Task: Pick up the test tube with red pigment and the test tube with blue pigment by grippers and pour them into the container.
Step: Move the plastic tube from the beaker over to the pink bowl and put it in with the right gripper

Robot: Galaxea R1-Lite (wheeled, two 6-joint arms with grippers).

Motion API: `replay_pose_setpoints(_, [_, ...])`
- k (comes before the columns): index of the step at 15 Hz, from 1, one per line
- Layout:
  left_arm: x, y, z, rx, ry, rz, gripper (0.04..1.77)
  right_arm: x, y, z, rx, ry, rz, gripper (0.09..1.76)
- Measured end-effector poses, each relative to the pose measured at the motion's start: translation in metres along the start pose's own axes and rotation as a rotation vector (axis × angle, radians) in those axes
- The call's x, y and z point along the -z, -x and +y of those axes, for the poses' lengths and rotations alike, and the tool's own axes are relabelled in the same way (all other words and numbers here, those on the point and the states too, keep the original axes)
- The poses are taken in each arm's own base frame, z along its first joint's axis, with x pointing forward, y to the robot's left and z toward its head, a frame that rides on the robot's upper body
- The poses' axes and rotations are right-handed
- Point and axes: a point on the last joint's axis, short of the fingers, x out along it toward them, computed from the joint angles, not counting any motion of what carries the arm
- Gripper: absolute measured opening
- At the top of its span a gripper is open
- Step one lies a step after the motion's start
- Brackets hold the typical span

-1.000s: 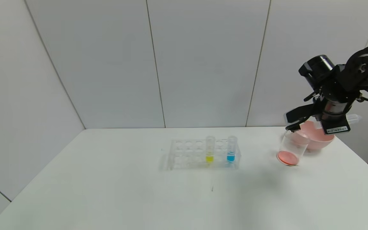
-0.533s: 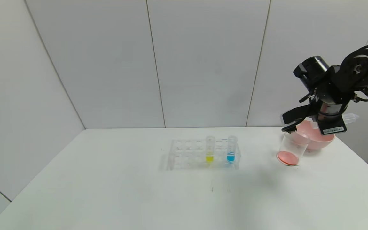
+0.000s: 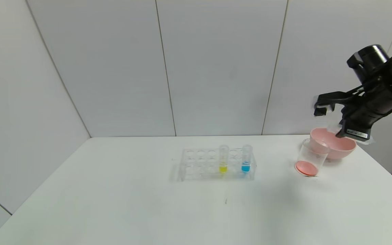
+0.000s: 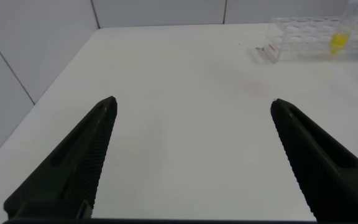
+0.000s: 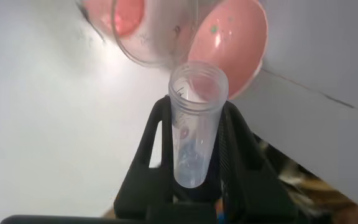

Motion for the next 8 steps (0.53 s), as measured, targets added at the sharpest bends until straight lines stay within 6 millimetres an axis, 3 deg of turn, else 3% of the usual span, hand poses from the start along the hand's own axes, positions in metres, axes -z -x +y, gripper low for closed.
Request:
replay_pose_setpoints(4, [0.000, 0.000, 0.000, 0.000, 0.000, 0.000, 1.76, 0.028, 0.019, -0.016, -0.207, -0.257, -0.443, 0.49])
replay_pose_setpoints(8, [0.000, 0.000, 0.000, 0.000, 0.000, 0.000, 1.76, 0.063, 0.057, -0.019, -0.233, -0.547, -0.640, 0.49])
